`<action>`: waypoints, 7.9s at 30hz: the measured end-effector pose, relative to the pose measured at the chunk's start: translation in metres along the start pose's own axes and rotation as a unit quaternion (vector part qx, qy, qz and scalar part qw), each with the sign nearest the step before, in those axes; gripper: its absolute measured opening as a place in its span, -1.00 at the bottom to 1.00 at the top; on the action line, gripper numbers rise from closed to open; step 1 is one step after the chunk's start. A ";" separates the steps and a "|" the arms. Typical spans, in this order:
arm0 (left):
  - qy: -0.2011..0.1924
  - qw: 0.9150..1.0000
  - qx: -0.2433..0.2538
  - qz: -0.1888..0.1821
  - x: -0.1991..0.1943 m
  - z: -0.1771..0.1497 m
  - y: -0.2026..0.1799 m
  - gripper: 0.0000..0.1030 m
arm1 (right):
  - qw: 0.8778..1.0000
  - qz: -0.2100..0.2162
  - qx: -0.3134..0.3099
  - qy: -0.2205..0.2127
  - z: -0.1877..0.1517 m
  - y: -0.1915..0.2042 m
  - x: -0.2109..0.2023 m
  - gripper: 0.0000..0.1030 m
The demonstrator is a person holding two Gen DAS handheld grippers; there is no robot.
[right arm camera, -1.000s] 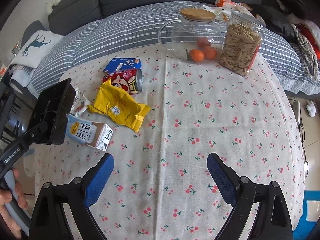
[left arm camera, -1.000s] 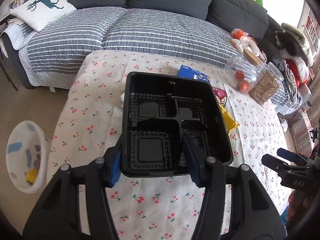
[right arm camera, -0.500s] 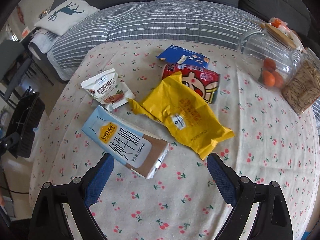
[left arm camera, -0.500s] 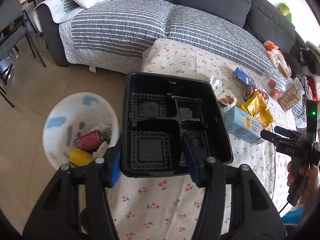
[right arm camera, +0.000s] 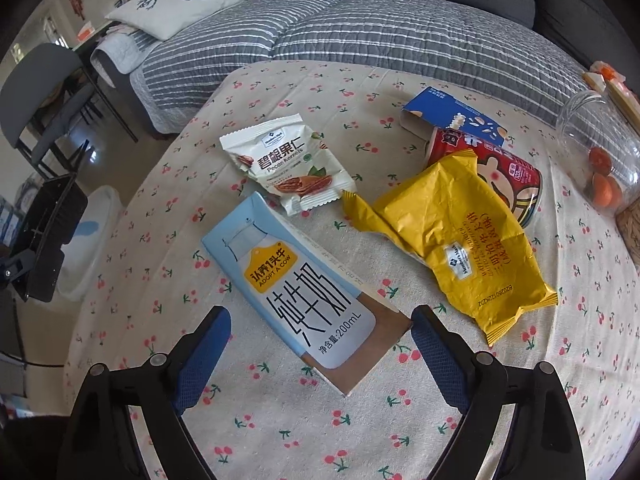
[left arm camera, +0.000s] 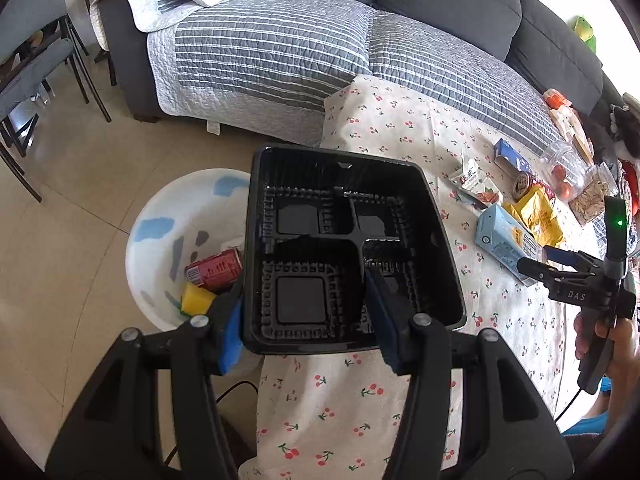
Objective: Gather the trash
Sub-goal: 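Grasp the white milk carton with the right gripper while the left gripper holds the tray, then drop the black tray into the wastebasket with the left gripper while the right carries the carton, then drop the milk carton into the wastebasket with the right gripper, then grasp the white nut snack packet on the table with the left gripper, then grasp the yellow snack bag by its corner with the right gripper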
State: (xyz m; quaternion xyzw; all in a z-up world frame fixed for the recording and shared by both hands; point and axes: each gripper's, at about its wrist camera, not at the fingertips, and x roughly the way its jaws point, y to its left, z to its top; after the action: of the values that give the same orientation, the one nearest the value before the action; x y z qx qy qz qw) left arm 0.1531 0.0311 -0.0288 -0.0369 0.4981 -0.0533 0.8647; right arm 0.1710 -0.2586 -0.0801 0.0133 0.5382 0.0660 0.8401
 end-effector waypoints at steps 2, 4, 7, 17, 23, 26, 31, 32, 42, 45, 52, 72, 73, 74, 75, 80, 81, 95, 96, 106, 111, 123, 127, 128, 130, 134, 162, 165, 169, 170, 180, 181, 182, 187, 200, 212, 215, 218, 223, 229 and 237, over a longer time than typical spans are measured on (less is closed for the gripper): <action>0.002 1.000 0.001 0.003 0.000 -0.002 0.005 0.09 | 1.000 -0.002 -0.012 0.008 -0.003 0.008 0.001 0.57; 0.004 1.000 0.000 0.006 0.000 -0.003 0.009 0.09 | 0.999 -0.010 -0.027 0.014 -0.006 0.016 0.004 0.40; 0.005 1.000 -0.005 0.010 0.000 -0.004 0.016 0.09 | 0.999 -0.017 -0.035 0.018 -0.006 0.024 0.009 0.29; 0.001 1.000 -0.024 0.017 -0.002 -0.005 0.035 0.09 | 0.999 -0.027 -0.022 0.004 0.005 0.034 0.015 0.05; -0.004 0.999 -0.043 0.026 -0.003 -0.004 0.052 0.09 | 0.999 -0.013 -0.024 -0.017 0.006 0.045 -0.004 -0.01; -0.008 0.998 -0.050 0.036 0.000 -0.002 0.061 0.09 | 1.000 -0.008 -0.014 -0.023 0.006 0.046 -0.014 -0.01; -0.016 0.997 -0.058 0.055 0.008 0.002 0.073 0.10 | 0.999 0.000 0.000 -0.036 0.005 0.046 -0.028 -0.01; -0.018 0.996 -0.058 0.060 0.010 0.002 0.075 0.10 | 0.999 0.001 0.000 -0.038 0.005 0.047 -0.030 -0.01; -0.043 0.992 -0.053 0.109 0.026 0.006 0.088 0.68 | 0.999 0.008 -0.013 -0.046 -0.002 0.073 -0.042 -0.01; -0.043 0.992 -0.060 0.105 0.019 0.005 0.091 0.76 | 0.998 0.016 -0.018 -0.052 -0.002 0.084 -0.045 -0.01; -0.015 0.990 -0.068 0.119 0.005 -0.009 0.109 0.92 | 0.997 0.041 -0.034 -0.051 -0.002 0.126 -0.047 -0.01; -0.016 0.992 -0.047 0.119 -0.014 -0.036 0.158 0.98 | 0.991 0.082 -0.107 0.007 0.037 0.274 0.047 0.00; -0.016 0.992 -0.048 0.119 -0.014 -0.036 0.159 0.98 | 0.991 0.082 -0.107 0.004 0.040 0.275 0.050 0.01; -0.015 0.992 -0.048 0.120 -0.014 -0.036 0.160 0.98 | 0.991 0.082 -0.106 0.000 0.042 0.276 0.050 0.04; -0.014 0.991 -0.048 0.120 -0.014 -0.036 0.160 0.98 | 0.992 0.081 -0.101 -0.003 0.044 0.276 0.050 0.05; -0.010 0.992 -0.048 0.118 -0.012 -0.036 0.156 0.98 | 0.993 0.079 -0.080 -0.024 0.043 0.260 0.030 0.35; -0.009 0.992 -0.045 0.118 -0.012 -0.036 0.155 0.98 | 0.994 0.076 -0.079 -0.027 0.042 0.254 0.024 0.35; -0.016 0.997 -0.007 0.078 -0.021 -0.025 0.081 0.98 | 0.999 -0.022 -0.016 -0.038 -0.007 0.107 -0.046 0.49; -0.017 0.997 -0.002 0.076 -0.021 -0.024 0.073 0.98 | 0.999 -0.024 -0.007 -0.039 -0.010 0.096 -0.049 0.50; -0.019 0.997 0.053 0.052 -0.011 -0.012 -0.009 0.98 | 0.997 -0.050 0.049 -0.041 -0.036 0.013 -0.063 0.54; -0.009 0.997 0.069 0.039 0.001 -0.005 -0.045 0.98 | 0.996 -0.060 0.060 -0.042 -0.040 -0.014 -0.066 0.55; 0.006 0.994 0.107 0.019 0.030 0.012 -0.127 0.98 | 0.991 -0.089 0.094 -0.039 -0.052 -0.079 -0.077 0.57; 0.015 0.995 0.101 0.008 0.045 0.022 -0.141 0.98 | 0.989 -0.104 0.094 -0.035 -0.060 -0.096 -0.078 0.58; 0.018 0.995 0.097 0.003 0.048 0.024 -0.144 0.98 | 0.989 -0.106 0.093 -0.033 -0.062 -0.099 -0.078 0.58; 0.020 0.996 0.090 -0.002 0.056 0.030 -0.151 0.98 | 0.989 -0.109 0.095 -0.033 -0.066 -0.107 -0.080 0.58; 0.012 0.995 0.094 -0.010 0.067 0.041 -0.165 0.97 | 0.988 -0.105 0.106 -0.033 -0.072 -0.121 -0.085 0.58; 0.047 0.992 0.101 -0.063 0.117 0.046 -0.201 -0.97 | 0.983 -0.112 0.143 -0.017 -0.082 -0.156 -0.078 0.58; 0.045 0.993 0.095 -0.062 0.115 0.046 -0.195 -0.98 | 0.984 -0.110 0.142 -0.018 -0.081 -0.156 -0.078 0.58; 0.043 0.993 0.091 -0.059 0.111 0.046 -0.188 -0.98 | 0.984 -0.110 0.141 -0.019 -0.080 -0.155 -0.078 0.58; 0.042 0.993 0.091 -0.058 0.110 0.047 -0.187 -0.98 | 0.984 -0.110 0.142 -0.019 -0.080 -0.154 -0.078 0.58; 0.026 0.994 0.082 -0.064 0.106 0.052 -0.185 0.05 | 0.983 -0.109 0.144 -0.020 -0.078 -0.154 -0.078 0.58; 0.019 0.994 0.085 -0.063 0.104 0.052 -0.186 0.10 | 0.983 -0.109 0.145 -0.020 -0.079 -0.155 -0.078 0.58; 0.018 0.994 0.089 -0.061 0.105 0.053 -0.188 0.10 | 0.983 -0.108 0.146 -0.020 -0.079 -0.155 -0.078 0.58; 0.023 0.994 0.095 -0.039 0.121 0.061 -0.197 0.10 | 0.983 -0.106 0.149 -0.021 -0.079 -0.158 -0.077 0.58; 0.022 0.992 0.121 -0.039 0.138 0.058 -0.196 -0.84 | 0.985 -0.092 0.144 -0.036 -0.062 -0.152 -0.065 0.58; 0.038 0.992 0.112 -0.040 0.093 0.033 -0.143 -0.86 | 0.984 -0.071 0.152 -0.060 -0.020 -0.144 -0.029 0.58; 0.040 0.994 0.095 -0.042 0.076 0.029 -0.124 -0.86 | 0.985 -0.068 0.149 -0.058 -0.013 -0.141 -0.016 0.56; 0.037 0.995 0.086 -0.042 0.060 0.025 -0.110 -0.86 | 0.985 -0.062 0.148 -0.057 -0.010 -0.138 -0.007 0.41; 0.031 0.996 0.064 -0.048 0.040 0.018 -0.089 -0.86 | 0.988 -0.037 0.139 -0.056 -0.007 -0.131 -0.002 -0.29; 0.008 0.997 0.059 -0.043 0.018 0.017 -0.067 -0.86 | 0.993 -0.003 0.105 -0.061 -0.012 -0.114 -0.023 -0.78; -0.013 0.999 0.023 -0.033 -0.005 0.017 -0.014 -0.86 | 0.996 0.008 0.048 -0.077 -0.022 -0.077 -0.063 -0.82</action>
State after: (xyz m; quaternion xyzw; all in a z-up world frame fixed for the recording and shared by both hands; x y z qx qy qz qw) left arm 0.1642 0.0177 -0.0144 -0.0341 0.4844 -0.0931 0.8692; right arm 0.1322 -0.3440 -0.0401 0.0635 0.4747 0.0457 0.8766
